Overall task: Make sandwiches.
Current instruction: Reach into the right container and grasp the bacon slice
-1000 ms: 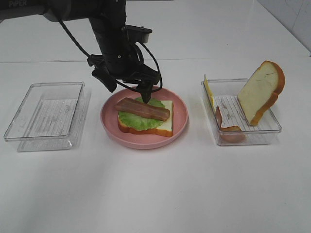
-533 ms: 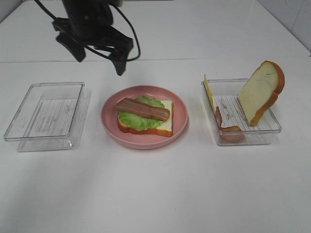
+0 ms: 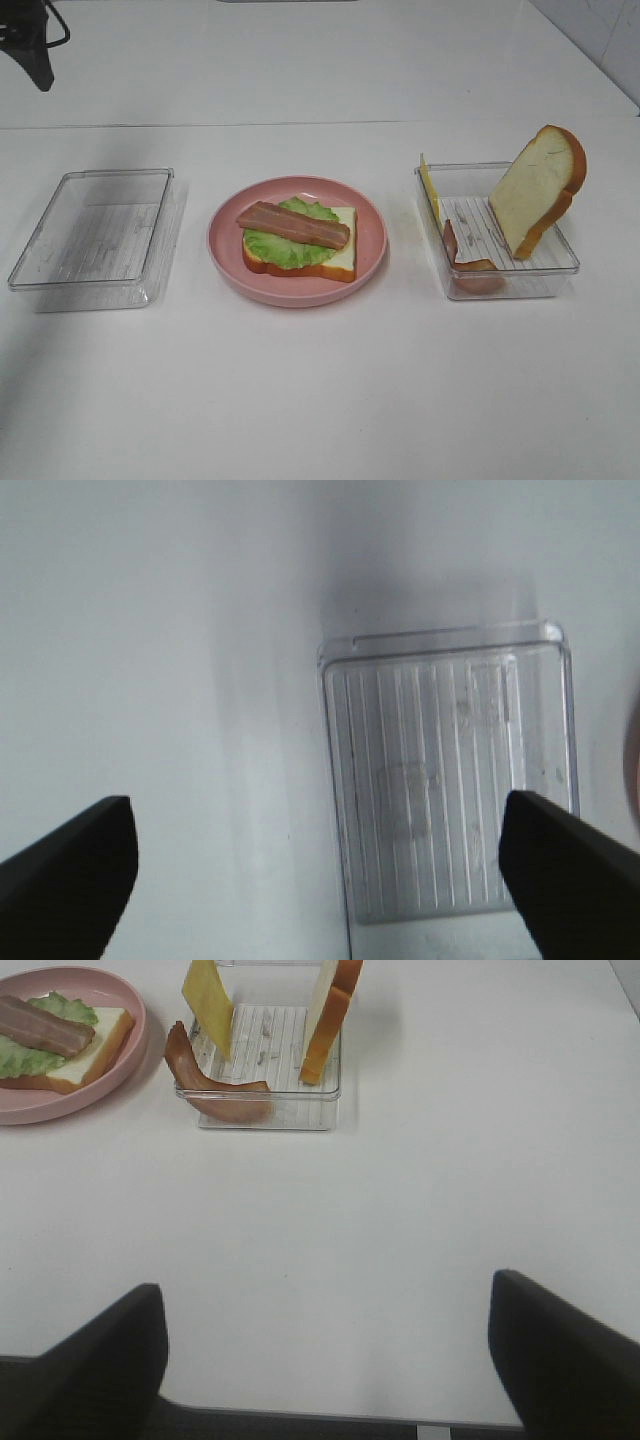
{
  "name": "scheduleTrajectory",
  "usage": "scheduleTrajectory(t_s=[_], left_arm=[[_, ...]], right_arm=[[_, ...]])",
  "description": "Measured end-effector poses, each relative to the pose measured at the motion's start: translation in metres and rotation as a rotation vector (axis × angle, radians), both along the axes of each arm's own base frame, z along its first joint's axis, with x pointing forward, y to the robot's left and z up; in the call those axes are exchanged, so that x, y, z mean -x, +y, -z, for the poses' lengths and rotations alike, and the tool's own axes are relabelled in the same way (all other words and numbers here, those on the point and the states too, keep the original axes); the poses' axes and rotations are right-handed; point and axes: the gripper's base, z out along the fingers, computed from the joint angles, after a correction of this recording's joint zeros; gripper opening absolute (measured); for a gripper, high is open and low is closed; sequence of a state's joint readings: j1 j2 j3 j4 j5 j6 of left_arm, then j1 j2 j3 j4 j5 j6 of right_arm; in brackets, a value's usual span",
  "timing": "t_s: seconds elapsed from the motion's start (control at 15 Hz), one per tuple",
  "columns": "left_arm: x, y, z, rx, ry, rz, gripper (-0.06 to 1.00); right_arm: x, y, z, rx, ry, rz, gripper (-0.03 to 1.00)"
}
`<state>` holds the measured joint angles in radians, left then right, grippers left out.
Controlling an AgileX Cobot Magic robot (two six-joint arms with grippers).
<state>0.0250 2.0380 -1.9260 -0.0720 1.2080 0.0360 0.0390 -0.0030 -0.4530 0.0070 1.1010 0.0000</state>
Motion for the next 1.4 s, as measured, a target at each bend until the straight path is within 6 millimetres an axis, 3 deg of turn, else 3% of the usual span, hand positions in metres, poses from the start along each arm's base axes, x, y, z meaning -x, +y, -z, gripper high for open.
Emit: scheduleTrajectory(t_s=[0.13,0.27,0.4,0.47,0.73,0.8,0.87,1.0,1.27,1.4], left_arm=[[0.032,0.001,0.001,-0.007,0.060,0.012,0.88],[0.082,-0.001,-0.002,-0.010,0.089,0.025,0.87],[0.142,-0.002,-0.012,-0.019,0.002,0.028,0.87],[0.156,-0.003,-0.015,-0.024,-0.024,0.032,0.87],[0.283,-0.005,-0.021,-0.045,-0.243,0.034,0.87],[0.335,-0.005,-0.015,-0.065,-0.374,0.033,0.87],[0.359,-0.006,-0.010,-0.076,-0.445,0.031,0.87],[0.384,-0.006,-0.004,-0.086,-0.534,0.029,0.87],[0.436,-0.005,-0.010,-0.124,-0.824,0.018,0.87],[0.452,-0.006,-0.005,-0.125,-0.836,0.018,0.87]], right_arm=[[0.000,0.000,0.000,0.000,0.000,0.000,0.85],[0.000,0.000,0.000,0.000,0.000,0.000,0.85],[0.000,0.000,0.000,0.000,0.000,0.000,0.85],[0.000,0.000,0.000,0.000,0.000,0.000,0.85],[0.000,0.000,0.000,0.000,0.000,0.000,0.85],[0.000,0.000,0.000,0.000,0.000,0.000,0.85],[0.000,0.000,0.000,0.000,0.000,0.000,0.85],[0.000,0.000,0.000,0.000,0.000,0.000,0.85],[0.000,0.000,0.000,0.000,0.000,0.000,0.85],[0.000,0.000,0.000,0.000,0.000,0.000,0.85]])
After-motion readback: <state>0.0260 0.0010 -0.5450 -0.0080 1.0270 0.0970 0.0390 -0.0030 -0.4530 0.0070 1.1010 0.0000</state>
